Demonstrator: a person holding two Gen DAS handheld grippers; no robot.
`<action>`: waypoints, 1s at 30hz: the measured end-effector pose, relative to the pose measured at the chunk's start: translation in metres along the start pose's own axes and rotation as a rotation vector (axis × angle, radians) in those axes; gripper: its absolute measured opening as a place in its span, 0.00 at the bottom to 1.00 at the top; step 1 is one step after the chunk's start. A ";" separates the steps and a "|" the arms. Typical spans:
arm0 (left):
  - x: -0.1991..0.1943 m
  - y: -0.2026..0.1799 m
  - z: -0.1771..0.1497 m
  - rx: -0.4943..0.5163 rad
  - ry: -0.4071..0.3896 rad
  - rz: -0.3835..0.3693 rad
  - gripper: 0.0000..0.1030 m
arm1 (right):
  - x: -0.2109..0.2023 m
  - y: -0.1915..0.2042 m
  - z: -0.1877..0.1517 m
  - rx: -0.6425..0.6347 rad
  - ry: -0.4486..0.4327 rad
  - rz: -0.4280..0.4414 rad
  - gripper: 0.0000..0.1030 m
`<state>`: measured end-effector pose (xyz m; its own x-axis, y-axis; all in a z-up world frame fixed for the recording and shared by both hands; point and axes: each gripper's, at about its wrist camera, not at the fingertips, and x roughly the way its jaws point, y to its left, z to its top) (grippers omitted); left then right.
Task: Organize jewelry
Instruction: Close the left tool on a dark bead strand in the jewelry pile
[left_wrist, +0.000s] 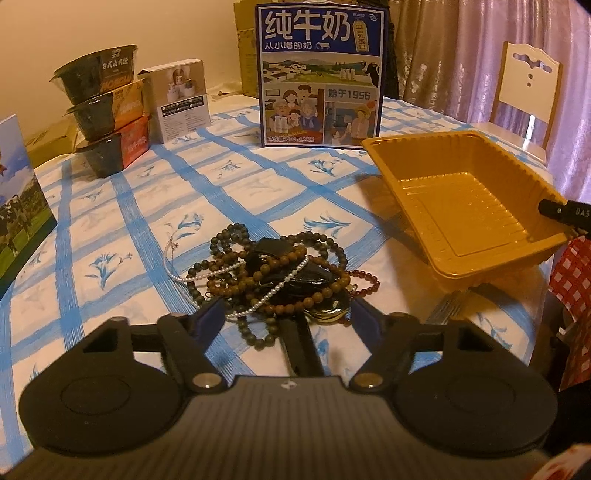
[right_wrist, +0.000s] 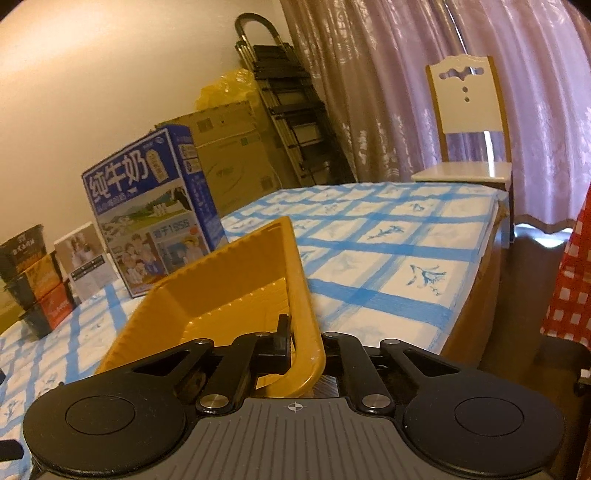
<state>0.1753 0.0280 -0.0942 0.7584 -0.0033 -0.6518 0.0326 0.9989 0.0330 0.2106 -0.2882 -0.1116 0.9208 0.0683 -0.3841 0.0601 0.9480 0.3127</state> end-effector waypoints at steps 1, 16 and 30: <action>0.001 0.001 0.000 0.007 0.000 -0.001 0.65 | -0.001 0.001 0.001 -0.005 0.003 0.003 0.05; 0.018 -0.016 -0.007 0.167 0.002 -0.051 0.24 | -0.009 -0.011 0.007 0.025 0.018 0.025 0.06; 0.038 -0.031 -0.011 0.347 -0.023 0.012 0.09 | -0.007 -0.015 0.007 0.035 0.023 0.034 0.06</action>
<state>0.1959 -0.0030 -0.1288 0.7745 0.0035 -0.6326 0.2402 0.9235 0.2992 0.2060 -0.3047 -0.1072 0.9133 0.1080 -0.3927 0.0427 0.9335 0.3559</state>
